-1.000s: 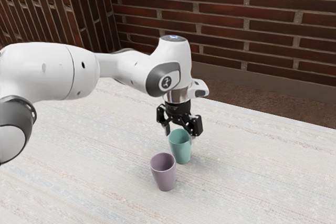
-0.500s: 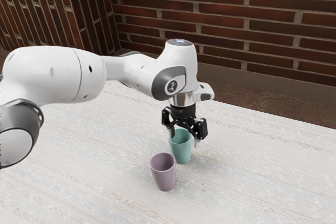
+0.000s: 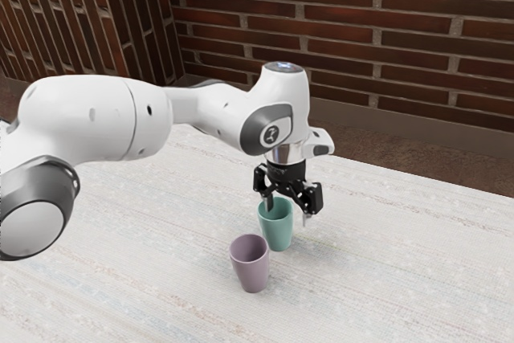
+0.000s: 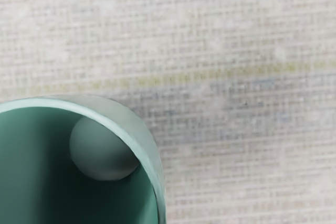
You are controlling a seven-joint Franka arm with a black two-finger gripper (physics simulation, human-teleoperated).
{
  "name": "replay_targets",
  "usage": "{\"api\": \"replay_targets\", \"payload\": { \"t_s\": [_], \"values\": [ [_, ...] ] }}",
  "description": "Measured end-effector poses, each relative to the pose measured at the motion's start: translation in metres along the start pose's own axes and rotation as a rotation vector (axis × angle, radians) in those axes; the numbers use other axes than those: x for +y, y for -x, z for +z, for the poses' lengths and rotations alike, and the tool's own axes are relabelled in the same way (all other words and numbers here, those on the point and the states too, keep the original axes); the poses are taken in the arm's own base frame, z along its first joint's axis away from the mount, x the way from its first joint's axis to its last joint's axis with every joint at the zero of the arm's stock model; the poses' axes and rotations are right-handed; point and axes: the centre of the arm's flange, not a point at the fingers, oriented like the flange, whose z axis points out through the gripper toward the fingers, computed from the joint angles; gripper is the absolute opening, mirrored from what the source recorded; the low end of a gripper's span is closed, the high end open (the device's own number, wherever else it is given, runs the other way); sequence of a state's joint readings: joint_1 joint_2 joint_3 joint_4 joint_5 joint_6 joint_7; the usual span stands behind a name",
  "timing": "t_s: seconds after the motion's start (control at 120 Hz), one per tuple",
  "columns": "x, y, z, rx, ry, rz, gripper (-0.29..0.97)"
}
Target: Place the left cup onto the right cup
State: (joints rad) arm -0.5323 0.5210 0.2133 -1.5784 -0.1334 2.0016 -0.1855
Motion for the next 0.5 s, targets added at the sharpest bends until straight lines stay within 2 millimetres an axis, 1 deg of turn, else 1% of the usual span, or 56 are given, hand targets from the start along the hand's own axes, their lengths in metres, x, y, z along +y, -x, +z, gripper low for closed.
{"api": "replay_targets", "payload": {
  "t_s": [0.092, 0.342, 0.5],
  "values": [
    [0.000, -0.001, 0.005, -0.006, -0.003, 0.000, 0.65],
    [-0.001, -0.012, 0.010, -0.006, -0.005, -0.003, 0.61],
    [-0.003, -0.016, 0.013, -0.006, -0.003, -0.006, 0.55]
  ]
}}
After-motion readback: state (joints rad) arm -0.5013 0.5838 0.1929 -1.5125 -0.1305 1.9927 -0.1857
